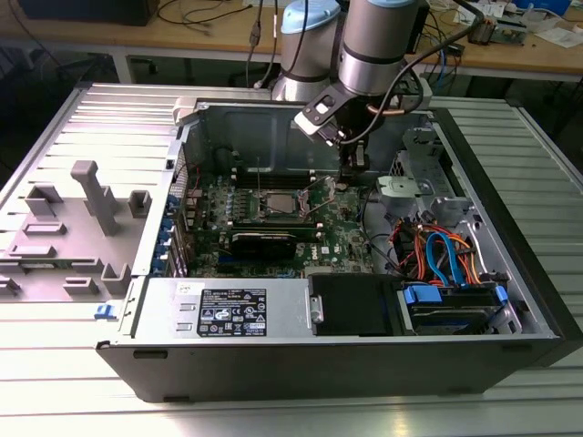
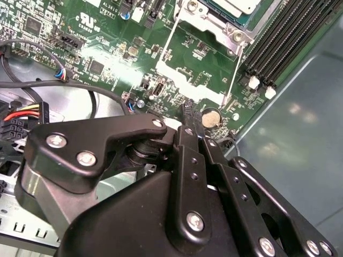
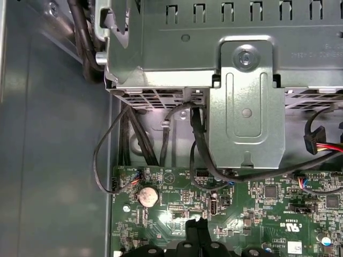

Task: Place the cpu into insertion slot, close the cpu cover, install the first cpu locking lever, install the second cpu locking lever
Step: 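Close the cpu cover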

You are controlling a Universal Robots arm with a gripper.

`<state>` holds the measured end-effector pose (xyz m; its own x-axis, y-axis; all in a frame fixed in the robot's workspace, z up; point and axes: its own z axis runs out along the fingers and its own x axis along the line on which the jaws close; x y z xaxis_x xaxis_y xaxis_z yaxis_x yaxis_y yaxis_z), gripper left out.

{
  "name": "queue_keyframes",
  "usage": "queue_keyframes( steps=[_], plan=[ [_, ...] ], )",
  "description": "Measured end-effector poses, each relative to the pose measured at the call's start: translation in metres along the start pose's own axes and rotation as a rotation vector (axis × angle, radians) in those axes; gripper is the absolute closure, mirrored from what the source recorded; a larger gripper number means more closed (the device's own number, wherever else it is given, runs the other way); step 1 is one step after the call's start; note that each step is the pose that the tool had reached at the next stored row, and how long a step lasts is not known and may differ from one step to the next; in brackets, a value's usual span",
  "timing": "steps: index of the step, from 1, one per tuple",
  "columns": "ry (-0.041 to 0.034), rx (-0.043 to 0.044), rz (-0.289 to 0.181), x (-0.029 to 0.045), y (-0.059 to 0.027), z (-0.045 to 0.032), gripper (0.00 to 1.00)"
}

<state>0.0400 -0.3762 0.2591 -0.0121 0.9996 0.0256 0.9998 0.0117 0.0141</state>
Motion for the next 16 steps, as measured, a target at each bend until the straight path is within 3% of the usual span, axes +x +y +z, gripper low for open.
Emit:
queue_keyframes(
  steps=[2, 4, 7, 16],
  plan=[
    [-0.0037, 0.0003, 0.000, 0.0002, 0.0006, 0.0007, 0.89],
    [-0.0129, 0.0012, 0.000, 0.0004, 0.0011, 0.0015, 0.89],
    [-0.0390, 0.0039, -0.001, 0.0009, 0.0023, 0.0034, 0.89],
    [-0.0388, 0.0046, -0.019, 0.0012, 0.0026, 0.0072, 0.89]
  ],
)
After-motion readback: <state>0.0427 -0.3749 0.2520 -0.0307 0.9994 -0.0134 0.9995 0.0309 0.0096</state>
